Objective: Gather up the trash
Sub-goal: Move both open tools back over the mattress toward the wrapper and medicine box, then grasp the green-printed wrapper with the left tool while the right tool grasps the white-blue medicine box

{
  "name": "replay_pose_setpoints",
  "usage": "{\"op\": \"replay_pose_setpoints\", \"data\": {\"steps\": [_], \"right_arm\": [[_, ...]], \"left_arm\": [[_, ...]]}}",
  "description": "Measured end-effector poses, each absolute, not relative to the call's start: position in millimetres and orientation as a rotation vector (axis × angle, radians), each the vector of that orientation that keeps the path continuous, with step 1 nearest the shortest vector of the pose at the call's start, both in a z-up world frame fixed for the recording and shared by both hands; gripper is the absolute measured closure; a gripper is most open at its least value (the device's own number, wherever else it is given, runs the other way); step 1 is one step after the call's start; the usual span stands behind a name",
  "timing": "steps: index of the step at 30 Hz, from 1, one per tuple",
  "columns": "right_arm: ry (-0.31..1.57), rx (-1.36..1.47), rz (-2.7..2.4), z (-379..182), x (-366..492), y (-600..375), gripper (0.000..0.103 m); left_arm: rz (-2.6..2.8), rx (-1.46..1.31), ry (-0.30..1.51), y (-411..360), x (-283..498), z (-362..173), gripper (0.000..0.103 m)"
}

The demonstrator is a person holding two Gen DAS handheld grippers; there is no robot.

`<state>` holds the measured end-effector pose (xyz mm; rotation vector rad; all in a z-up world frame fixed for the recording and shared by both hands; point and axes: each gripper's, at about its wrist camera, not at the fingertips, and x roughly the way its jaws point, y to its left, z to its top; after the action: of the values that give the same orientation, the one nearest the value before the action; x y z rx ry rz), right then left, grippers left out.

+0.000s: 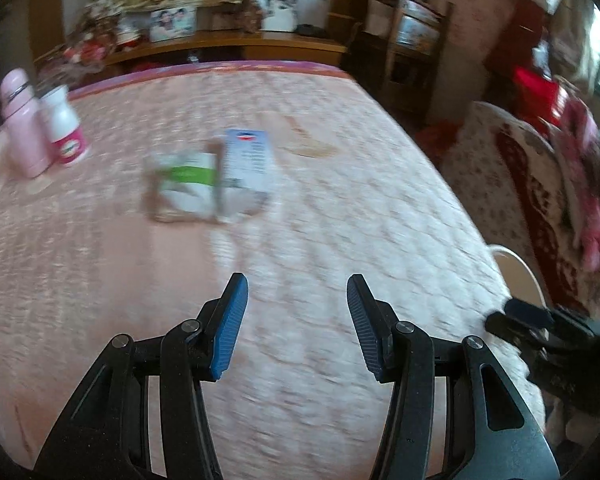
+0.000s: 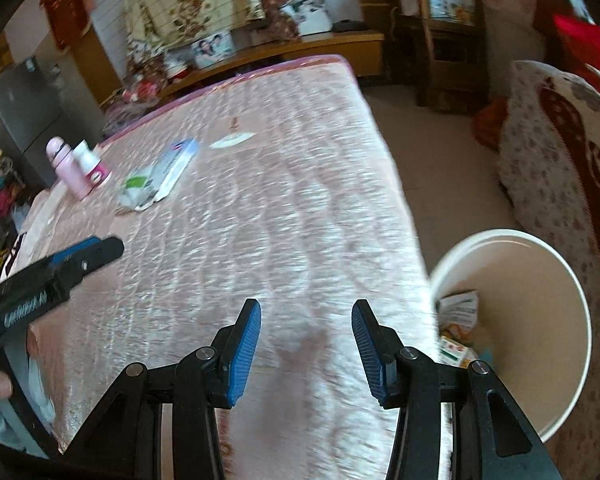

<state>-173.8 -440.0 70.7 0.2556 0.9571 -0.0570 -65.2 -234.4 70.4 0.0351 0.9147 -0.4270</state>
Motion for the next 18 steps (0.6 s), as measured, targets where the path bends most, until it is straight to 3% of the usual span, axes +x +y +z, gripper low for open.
{"op": "replay_pose_setpoints", "data": {"steps": [18], "right_arm": [[0.967, 0.201, 0.082, 68.9, -88.1, -388.3, 0.057]], "left_arm": [[-0.321, -0.028, 1.016, -201.6, 72.1, 35.1, 0.053]]}}
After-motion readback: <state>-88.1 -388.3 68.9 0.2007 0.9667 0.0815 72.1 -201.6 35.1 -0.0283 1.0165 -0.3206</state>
